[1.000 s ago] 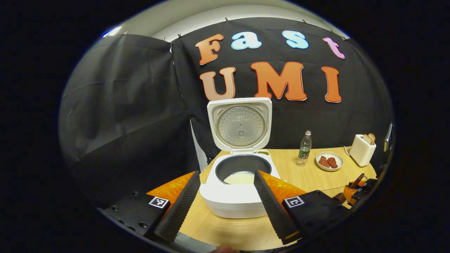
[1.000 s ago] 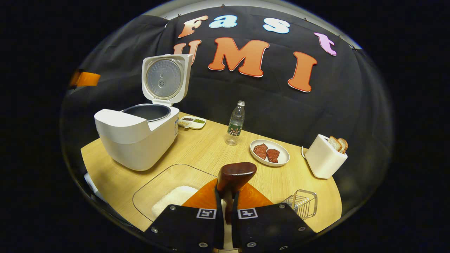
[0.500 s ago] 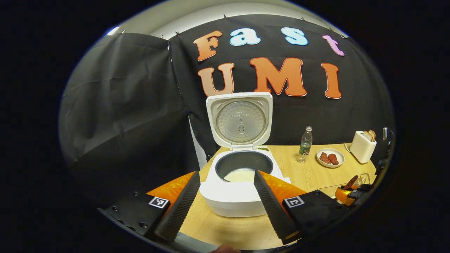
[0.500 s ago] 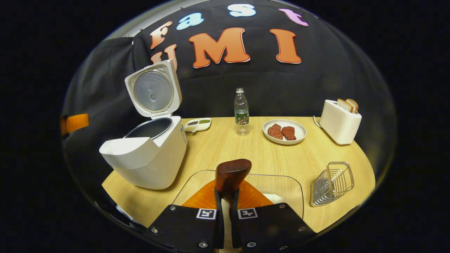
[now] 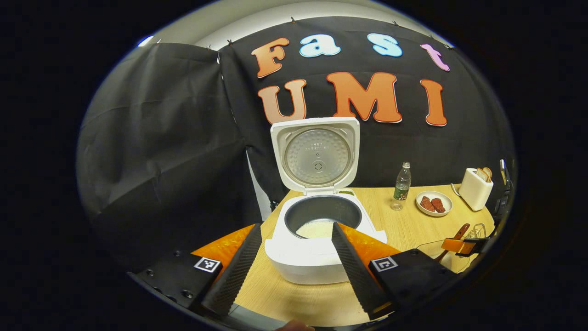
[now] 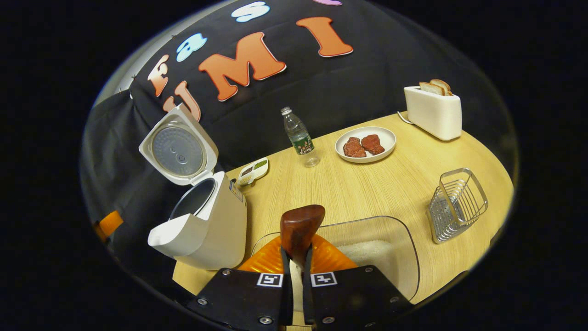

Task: Close the left gripper, press the button to open the rice cooker; take a wooden spoon from the chopstick holder with the right hand, scoop a spoonful of rice and pour it into the rice cooker, then put the wooden spoon back into the chopstick holder.

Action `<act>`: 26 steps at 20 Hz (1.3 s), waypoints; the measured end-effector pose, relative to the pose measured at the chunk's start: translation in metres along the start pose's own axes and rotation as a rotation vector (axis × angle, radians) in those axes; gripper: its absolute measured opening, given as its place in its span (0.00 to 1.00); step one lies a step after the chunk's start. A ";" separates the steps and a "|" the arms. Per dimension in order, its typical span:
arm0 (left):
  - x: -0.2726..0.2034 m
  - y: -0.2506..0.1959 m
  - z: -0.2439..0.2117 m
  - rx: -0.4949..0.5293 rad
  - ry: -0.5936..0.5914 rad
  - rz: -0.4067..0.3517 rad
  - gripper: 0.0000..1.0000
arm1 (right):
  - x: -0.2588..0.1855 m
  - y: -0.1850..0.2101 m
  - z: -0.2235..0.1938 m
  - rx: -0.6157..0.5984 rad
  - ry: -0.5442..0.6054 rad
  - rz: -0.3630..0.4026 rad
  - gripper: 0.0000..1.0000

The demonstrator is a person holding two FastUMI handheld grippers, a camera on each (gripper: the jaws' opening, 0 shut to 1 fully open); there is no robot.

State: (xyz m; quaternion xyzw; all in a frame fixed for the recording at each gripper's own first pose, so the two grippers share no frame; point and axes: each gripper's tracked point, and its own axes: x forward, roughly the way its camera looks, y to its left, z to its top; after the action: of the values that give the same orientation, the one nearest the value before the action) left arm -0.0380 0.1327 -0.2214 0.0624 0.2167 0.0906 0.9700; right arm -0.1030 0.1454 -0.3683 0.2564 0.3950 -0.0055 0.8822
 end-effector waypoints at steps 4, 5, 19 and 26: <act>0.003 -0.004 -0.001 0.019 0.006 -0.021 1.00 | 0.005 -0.006 -0.001 0.148 0.001 -0.017 0.08; 0.004 -0.005 0.000 0.024 0.005 -0.027 1.00 | 0.006 -0.009 -0.001 0.179 -0.001 -0.025 0.08; 0.015 -0.008 0.003 0.050 0.016 -0.048 1.00 | 0.022 -0.021 -0.025 0.638 0.136 0.122 0.08; 0.015 -0.016 0.011 0.062 0.005 -0.046 1.00 | 0.005 -0.033 -0.006 0.732 0.116 0.235 0.08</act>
State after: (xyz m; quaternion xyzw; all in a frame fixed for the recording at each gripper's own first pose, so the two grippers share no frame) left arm -0.0171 0.1193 -0.2201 0.0871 0.2232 0.0618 0.9689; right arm -0.1105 0.1199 -0.3901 0.5976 0.3841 -0.0307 0.7031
